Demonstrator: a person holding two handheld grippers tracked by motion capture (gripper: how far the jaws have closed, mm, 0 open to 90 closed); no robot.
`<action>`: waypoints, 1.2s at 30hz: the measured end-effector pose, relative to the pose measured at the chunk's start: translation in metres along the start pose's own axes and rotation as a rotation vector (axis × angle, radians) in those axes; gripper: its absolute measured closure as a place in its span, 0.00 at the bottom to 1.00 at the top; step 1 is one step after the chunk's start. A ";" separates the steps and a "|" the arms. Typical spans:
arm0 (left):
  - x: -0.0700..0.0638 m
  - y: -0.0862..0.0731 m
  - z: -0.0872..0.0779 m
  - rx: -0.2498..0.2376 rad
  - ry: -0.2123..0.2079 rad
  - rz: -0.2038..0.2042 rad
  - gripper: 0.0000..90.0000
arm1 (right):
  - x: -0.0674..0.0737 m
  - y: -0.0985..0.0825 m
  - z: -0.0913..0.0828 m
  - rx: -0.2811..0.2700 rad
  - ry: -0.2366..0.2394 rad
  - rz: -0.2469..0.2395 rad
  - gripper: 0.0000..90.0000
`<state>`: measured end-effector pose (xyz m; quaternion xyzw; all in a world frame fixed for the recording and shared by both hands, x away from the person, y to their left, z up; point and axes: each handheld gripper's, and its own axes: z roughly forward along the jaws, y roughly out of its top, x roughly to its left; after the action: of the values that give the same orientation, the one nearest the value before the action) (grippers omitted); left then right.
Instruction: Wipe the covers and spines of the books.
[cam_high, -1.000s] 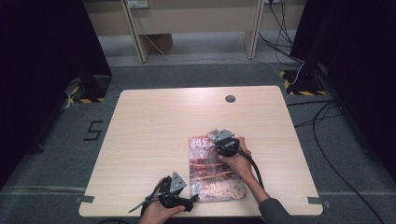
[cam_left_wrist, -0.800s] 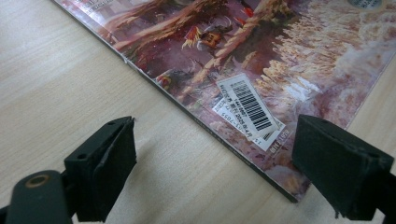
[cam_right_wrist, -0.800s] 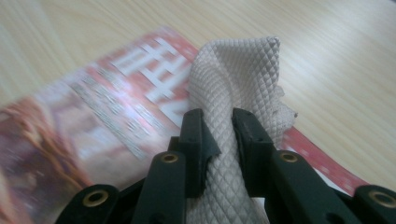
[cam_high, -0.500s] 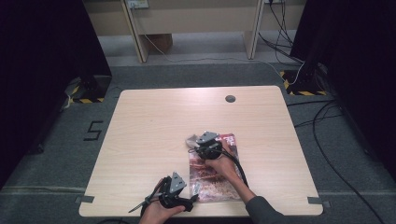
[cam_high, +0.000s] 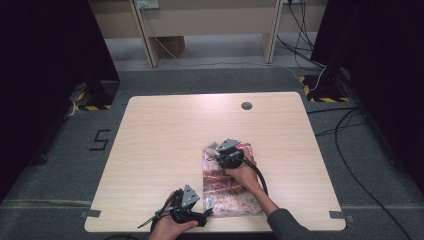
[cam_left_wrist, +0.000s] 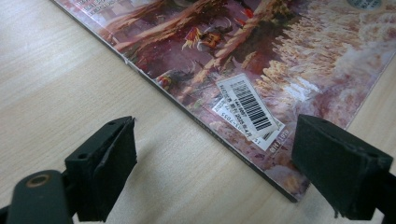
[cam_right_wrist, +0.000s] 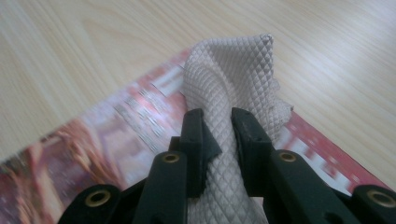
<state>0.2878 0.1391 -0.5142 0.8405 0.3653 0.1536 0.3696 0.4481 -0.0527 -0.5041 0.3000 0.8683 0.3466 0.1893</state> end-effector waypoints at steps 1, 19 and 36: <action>0.000 0.000 0.000 0.000 0.001 0.000 0.15 | -0.003 -0.003 -0.003 0.003 -0.006 0.004 0.84; 0.000 0.000 0.000 0.000 -0.001 -0.006 0.14 | 0.023 -0.039 -0.044 -0.014 0.076 -0.008 0.82; 0.000 0.000 0.000 0.000 0.001 -0.004 0.15 | 0.044 -0.057 -0.067 -0.017 0.152 -0.023 0.82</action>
<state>0.2877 0.1389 -0.5141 0.8396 0.3673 0.1531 0.3697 0.3571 -0.0891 -0.5041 0.2615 0.8806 0.3735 0.1292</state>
